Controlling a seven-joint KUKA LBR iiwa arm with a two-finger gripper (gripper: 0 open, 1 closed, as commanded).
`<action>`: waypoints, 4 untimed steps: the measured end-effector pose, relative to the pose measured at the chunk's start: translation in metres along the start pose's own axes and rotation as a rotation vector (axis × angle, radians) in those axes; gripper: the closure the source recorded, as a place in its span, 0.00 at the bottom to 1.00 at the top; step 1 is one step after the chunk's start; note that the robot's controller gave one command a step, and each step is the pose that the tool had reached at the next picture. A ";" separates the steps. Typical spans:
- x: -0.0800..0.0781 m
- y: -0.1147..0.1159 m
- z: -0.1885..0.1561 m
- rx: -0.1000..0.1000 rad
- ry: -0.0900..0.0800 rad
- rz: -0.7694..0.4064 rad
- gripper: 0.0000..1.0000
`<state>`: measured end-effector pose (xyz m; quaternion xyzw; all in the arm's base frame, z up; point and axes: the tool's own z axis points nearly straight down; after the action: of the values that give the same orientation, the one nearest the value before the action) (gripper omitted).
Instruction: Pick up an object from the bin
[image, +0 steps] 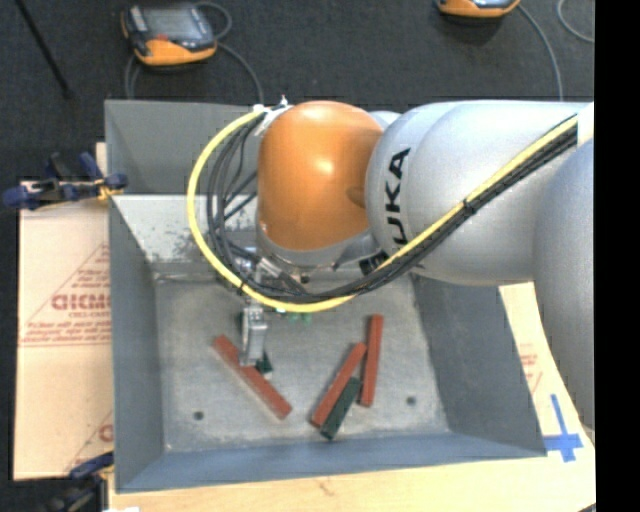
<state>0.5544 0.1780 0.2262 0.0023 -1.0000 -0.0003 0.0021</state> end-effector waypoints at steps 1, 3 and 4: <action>-0.002 -0.001 -0.004 -0.001 -0.007 0.004 0.00; -0.010 -0.028 0.072 0.000 -0.007 -0.006 0.00; -0.017 -0.053 0.103 0.001 -0.008 -0.071 0.00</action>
Offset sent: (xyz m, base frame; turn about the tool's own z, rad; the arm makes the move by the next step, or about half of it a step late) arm 0.0072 -0.0340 -0.1235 -0.1830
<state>0.5717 0.1251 0.1234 0.0380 -0.9993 -0.0001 -0.0018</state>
